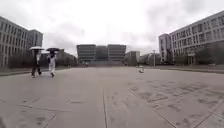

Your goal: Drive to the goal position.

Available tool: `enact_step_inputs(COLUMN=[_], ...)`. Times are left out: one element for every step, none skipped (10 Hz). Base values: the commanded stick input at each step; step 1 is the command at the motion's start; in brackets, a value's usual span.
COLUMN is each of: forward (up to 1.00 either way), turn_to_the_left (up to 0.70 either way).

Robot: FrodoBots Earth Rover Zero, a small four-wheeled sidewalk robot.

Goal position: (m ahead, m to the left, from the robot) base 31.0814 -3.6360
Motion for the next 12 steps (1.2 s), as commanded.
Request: enact_step_inputs(forward=[0.7, 0.7, 0.7, 0.7, 0.7, 0.7, 0.7, 0.7, 0.7, 0.7, 0.7, 0.7], turn_to_the_left=[0.02, 0.02, 0.02, 0.02, 0.02, 0.02, 0.02, 0.02, 0.02, 0.02, 0.02, 0.02])
